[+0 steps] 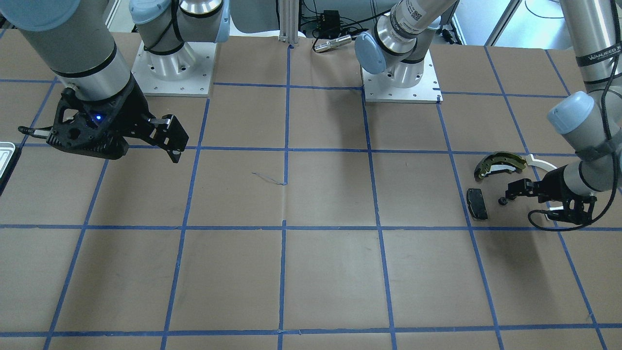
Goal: Place bearing gear from tray to pile
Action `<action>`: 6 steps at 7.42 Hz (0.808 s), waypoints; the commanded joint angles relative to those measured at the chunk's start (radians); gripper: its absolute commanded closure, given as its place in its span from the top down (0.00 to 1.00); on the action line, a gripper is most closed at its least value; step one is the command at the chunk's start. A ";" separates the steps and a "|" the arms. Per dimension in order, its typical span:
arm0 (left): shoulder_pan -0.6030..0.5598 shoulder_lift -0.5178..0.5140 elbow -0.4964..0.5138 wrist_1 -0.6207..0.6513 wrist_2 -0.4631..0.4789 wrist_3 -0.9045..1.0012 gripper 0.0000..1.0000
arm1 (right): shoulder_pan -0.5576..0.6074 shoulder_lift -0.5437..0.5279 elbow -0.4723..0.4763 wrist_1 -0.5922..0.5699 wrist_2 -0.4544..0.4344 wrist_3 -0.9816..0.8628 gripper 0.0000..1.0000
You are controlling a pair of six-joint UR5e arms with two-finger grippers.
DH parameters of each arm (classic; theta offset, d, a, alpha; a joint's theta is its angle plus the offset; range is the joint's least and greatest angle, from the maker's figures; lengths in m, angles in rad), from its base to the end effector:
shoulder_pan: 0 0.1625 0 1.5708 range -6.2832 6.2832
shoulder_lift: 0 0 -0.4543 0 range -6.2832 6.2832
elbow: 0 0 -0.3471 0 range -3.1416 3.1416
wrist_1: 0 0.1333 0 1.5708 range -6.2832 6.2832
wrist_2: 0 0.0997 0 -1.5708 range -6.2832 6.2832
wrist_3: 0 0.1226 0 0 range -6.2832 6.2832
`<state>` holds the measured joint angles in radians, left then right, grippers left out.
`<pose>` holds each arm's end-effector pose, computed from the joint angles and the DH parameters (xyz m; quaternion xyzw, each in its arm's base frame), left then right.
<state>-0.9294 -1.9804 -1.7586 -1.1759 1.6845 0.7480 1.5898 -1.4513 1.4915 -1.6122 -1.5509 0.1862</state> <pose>0.2281 -0.5050 0.2446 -0.0587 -0.9916 -0.1137 0.0212 0.1452 -0.4982 0.4772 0.0835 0.9965 0.0004 0.0100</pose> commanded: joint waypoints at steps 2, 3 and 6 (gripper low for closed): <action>-0.106 0.069 0.274 -0.404 -0.052 -0.174 1.00 | 0.002 -0.003 0.004 0.000 0.000 0.001 1.00; -0.153 0.090 0.342 -0.463 -0.052 -0.217 1.00 | 0.001 -0.001 0.003 0.000 0.000 -0.001 1.00; -0.299 0.190 0.389 -0.525 -0.061 -0.301 1.00 | -0.001 -0.001 -0.002 0.000 0.000 0.001 1.00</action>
<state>-1.1764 -1.8364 -1.3818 -1.6725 1.6315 0.4985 1.5894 -1.4513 1.4930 -1.6122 -1.5508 0.1866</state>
